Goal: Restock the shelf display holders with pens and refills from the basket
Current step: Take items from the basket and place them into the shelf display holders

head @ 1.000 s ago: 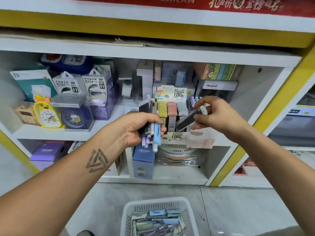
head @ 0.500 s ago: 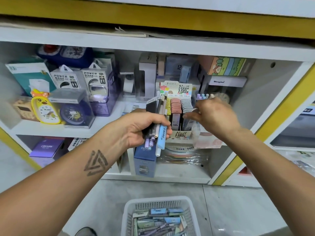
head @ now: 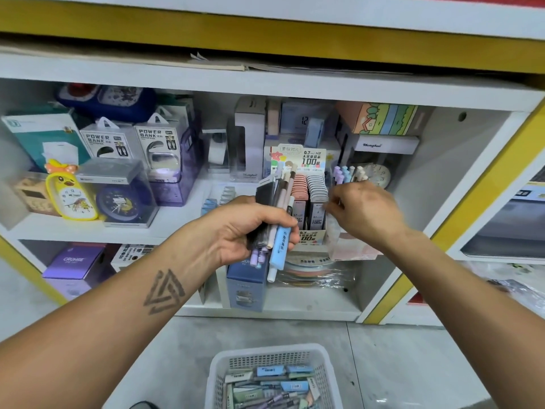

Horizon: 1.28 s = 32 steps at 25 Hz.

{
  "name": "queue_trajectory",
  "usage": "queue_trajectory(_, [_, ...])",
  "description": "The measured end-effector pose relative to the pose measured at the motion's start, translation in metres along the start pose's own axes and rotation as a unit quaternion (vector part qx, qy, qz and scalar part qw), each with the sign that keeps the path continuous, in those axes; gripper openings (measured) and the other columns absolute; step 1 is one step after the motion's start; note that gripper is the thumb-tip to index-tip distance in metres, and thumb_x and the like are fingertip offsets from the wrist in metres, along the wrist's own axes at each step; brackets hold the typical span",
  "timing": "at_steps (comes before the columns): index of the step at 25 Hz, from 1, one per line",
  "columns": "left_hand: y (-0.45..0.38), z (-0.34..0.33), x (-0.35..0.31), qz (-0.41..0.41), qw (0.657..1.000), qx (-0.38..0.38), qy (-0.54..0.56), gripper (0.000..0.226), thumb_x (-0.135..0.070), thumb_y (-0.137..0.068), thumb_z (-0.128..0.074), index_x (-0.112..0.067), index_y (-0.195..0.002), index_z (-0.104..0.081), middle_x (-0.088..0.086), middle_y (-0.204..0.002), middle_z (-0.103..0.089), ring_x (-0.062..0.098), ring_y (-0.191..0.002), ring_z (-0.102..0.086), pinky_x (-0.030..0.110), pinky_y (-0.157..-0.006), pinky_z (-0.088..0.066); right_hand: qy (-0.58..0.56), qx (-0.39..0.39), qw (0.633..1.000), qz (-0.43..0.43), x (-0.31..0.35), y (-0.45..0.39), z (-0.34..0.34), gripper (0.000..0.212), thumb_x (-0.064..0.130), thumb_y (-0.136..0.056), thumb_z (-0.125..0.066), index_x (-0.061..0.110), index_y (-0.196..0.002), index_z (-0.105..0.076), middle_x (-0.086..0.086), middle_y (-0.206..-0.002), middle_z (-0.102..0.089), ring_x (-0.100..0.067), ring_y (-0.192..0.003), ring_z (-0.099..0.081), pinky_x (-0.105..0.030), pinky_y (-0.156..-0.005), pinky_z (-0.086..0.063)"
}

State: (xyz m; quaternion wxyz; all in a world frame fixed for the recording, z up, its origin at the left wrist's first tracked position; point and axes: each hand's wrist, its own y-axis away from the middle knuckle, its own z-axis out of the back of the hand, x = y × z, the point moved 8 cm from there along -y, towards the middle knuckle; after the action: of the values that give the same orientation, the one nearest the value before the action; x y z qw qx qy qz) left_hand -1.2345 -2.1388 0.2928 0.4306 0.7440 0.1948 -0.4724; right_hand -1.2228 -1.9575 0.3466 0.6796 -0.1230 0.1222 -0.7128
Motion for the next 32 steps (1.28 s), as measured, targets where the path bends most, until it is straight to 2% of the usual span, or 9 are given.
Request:
queue_trajectory(2, [-0.002, -0.001, 0.001, 0.001, 1.0, 0.0, 0.004, 0.011, -0.002, -0.077, -0.074, -0.003, -0.067, -0.078, 0.018, -0.08, -0.075, 0.023, -0.069, -0.073, 0.037, -0.076, -0.062, -0.009, -0.022, 0.999, -0.032, -0.011, 0.001, 0.007, 0.031, 0.045, -0.096, -0.052, 0.015, -0.09, -0.059, -0.009, -0.082, -0.063, -0.033, -0.077, -0.059, -0.039, -0.066, -0.054])
queue_trajectory(7, [-0.003, -0.011, 0.002, 0.0, 0.999, 0.014, 0.036, 0.004, 0.0, -0.069, -0.076, -0.003, -0.067, -0.078, 0.017, -0.079, -0.074, 0.023, -0.071, -0.074, 0.031, -0.061, -0.06, 0.04, 0.136, 0.989, -0.044, -0.018, 0.02, -0.02, 0.036, 0.057, -0.086, -0.06, 0.021, -0.093, -0.06, 0.0, -0.088, -0.063, -0.024, -0.079, -0.058, -0.032, -0.063, -0.041])
queue_trajectory(12, [-0.002, -0.017, 0.004, -0.009, 0.999, 0.028, 0.043, 0.012, -0.003, -0.063, -0.08, -0.003, -0.076, -0.079, 0.02, -0.089, -0.075, 0.026, -0.078, -0.075, 0.034, -0.065, -0.061, -0.089, 0.117, 0.987, -0.063, -0.011, 0.016, -0.024, 0.013, 0.029, -0.092, -0.064, 0.019, -0.082, -0.063, -0.009, -0.093, -0.069, -0.03, -0.084, -0.062, -0.035, -0.07, -0.05])
queue_trajectory(17, [0.001, -0.014, 0.005, -0.019, 0.997, 0.043, 0.061, 0.014, -0.004, -0.065, -0.08, -0.004, -0.079, -0.08, 0.019, -0.09, -0.075, 0.027, -0.082, -0.075, 0.033, -0.065, -0.06, -0.107, 0.019, 0.992, -0.068, -0.002, 0.013, 0.002, 0.02, 0.032, -0.094, -0.058, 0.017, -0.084, -0.067, -0.007, -0.082, -0.07, -0.029, -0.078, -0.063, -0.036, -0.068, -0.052])
queue_trajectory(19, [0.001, -0.011, 0.003, -0.029, 0.997, 0.038, 0.062, 0.015, -0.006, -0.066, -0.079, -0.004, -0.081, -0.079, 0.018, -0.087, -0.075, 0.026, -0.079, -0.075, 0.038, -0.068, -0.062, -0.326, 0.04, 0.939, -0.098, 0.004, 0.012, 0.01, 0.021, 0.037, -0.093, -0.064, 0.018, -0.085, -0.071, -0.004, -0.075, -0.072, -0.019, -0.065, -0.063, -0.031, -0.059, -0.05])
queue_trajectory(22, [0.001, -0.006, 0.003, -0.017, 0.998, 0.017, 0.061, 0.019, -0.01, -0.074, -0.075, -0.003, -0.092, -0.072, 0.015, -0.079, -0.073, 0.024, -0.066, -0.071, 0.039, -0.069, -0.061, -0.568, 0.23, 0.787, -0.073, 0.041, 0.025, 0.0, 0.036, 0.041, -0.08, -0.079, 0.014, -0.101, -0.07, -0.01, -0.089, -0.075, -0.011, -0.066, -0.062, -0.027, -0.055, -0.047])
queue_trajectory(25, [0.003, -0.002, 0.004, 0.002, 0.998, 0.006, 0.064, 0.015, -0.017, -0.083, -0.07, -0.003, -0.088, -0.067, 0.01, -0.063, -0.066, 0.018, -0.042, -0.056, 0.02, -0.038, -0.043, -0.517, 0.256, 0.816, -0.04, 0.06, 0.03, -0.009, 0.058, 0.04, -0.066, -0.088, 0.022, -0.114, -0.06, -0.009, -0.097, -0.07, -0.009, -0.072, -0.061, -0.023, -0.056, -0.045])
queue_trajectory(29, [0.003, 0.007, -0.001, -0.033, 0.994, -0.01, 0.099, 0.045, -0.014, -0.071, -0.075, 0.006, -0.11, -0.068, 0.021, -0.1, -0.073, 0.034, -0.089, -0.07, 0.043, -0.077, -0.057, -0.531, 0.197, 0.823, -0.04, 0.068, 0.023, -0.008, 0.05, 0.026, -0.065, -0.093, 0.019, -0.106, -0.064, -0.003, -0.088, -0.065, -0.007, -0.071, -0.062, -0.018, -0.061, -0.05])
queue_trajectory(32, [0.009, 0.015, -0.009, -0.065, 0.991, -0.023, 0.119, 0.047, -0.01, -0.072, -0.074, 0.008, -0.115, -0.066, 0.024, -0.101, -0.072, 0.031, -0.081, -0.073, 0.041, -0.066, -0.059, -0.565, 0.192, 0.801, -0.044, 0.07, 0.02, -0.005, 0.046, 0.017, -0.063, -0.094, 0.015, -0.1, -0.066, 0.003, -0.082, -0.064, -0.009, -0.071, -0.062, -0.022, -0.064, -0.053])
